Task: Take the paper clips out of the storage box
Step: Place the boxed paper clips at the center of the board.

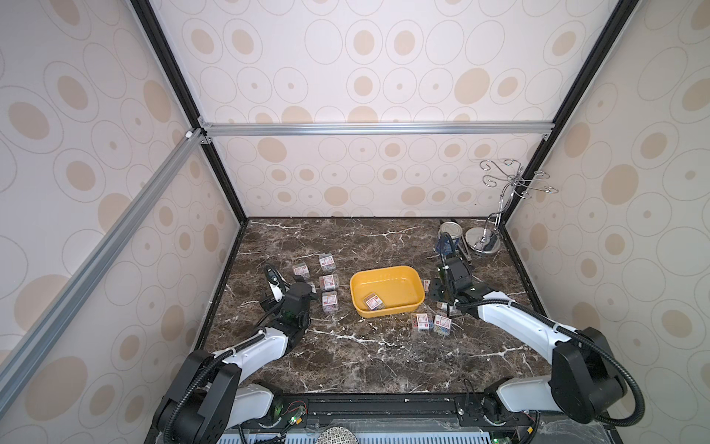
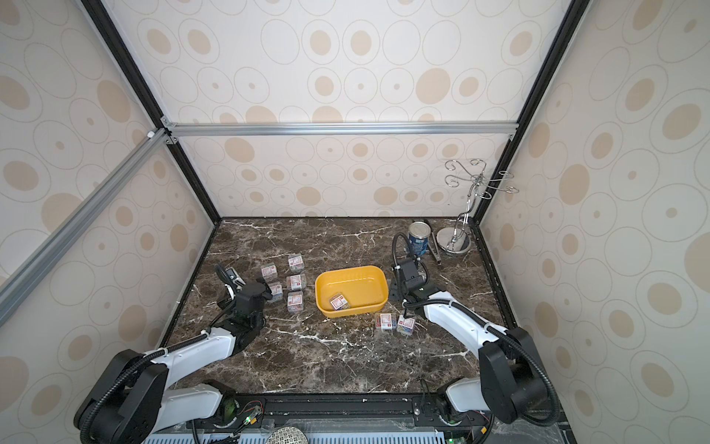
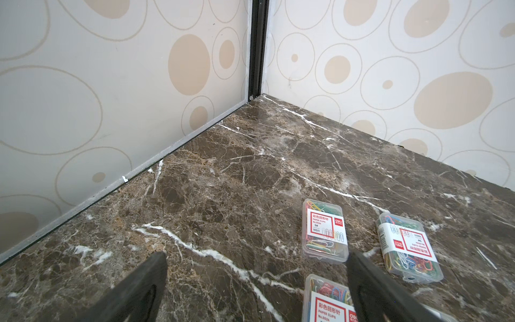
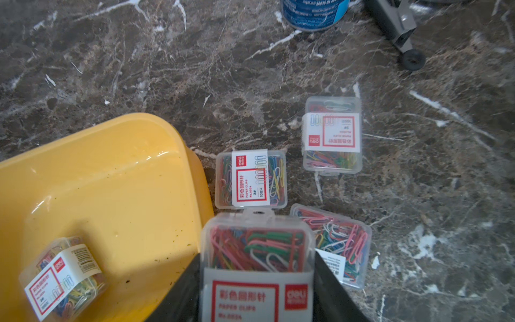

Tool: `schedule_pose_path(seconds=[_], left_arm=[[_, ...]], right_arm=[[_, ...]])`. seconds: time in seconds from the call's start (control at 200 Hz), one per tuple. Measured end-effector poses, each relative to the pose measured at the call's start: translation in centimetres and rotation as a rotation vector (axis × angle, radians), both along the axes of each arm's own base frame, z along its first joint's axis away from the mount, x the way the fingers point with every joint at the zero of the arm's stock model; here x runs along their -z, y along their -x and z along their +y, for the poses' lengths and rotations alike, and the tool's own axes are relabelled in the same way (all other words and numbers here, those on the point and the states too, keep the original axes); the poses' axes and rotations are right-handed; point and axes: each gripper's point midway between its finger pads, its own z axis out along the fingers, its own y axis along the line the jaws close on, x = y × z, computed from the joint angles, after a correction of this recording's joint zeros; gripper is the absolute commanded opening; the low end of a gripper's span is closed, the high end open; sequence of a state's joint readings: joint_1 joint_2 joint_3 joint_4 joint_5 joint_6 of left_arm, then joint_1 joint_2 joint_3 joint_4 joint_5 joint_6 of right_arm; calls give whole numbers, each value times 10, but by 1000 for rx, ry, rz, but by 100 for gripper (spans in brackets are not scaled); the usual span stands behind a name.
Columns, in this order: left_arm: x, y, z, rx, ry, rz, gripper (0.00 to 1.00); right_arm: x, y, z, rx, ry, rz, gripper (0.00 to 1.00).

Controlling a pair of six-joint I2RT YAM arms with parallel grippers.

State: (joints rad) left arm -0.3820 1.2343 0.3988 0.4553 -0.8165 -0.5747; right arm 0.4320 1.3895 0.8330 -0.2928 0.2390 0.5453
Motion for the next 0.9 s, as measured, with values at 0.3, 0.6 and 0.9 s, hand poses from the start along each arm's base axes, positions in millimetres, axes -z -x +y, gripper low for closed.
schedule_pose_path(seconds=[0.3, 0.6, 0.9], left_arm=[[0, 0, 0, 0, 1, 0, 100], [0, 0, 0, 0, 1, 0, 100], [0, 0, 0, 0, 1, 0, 100]], right_arm=[[20, 0, 0, 18, 5, 53, 54], [41, 2, 4, 19, -16, 103, 56], [53, -1, 9, 18, -32, 119, 56]])
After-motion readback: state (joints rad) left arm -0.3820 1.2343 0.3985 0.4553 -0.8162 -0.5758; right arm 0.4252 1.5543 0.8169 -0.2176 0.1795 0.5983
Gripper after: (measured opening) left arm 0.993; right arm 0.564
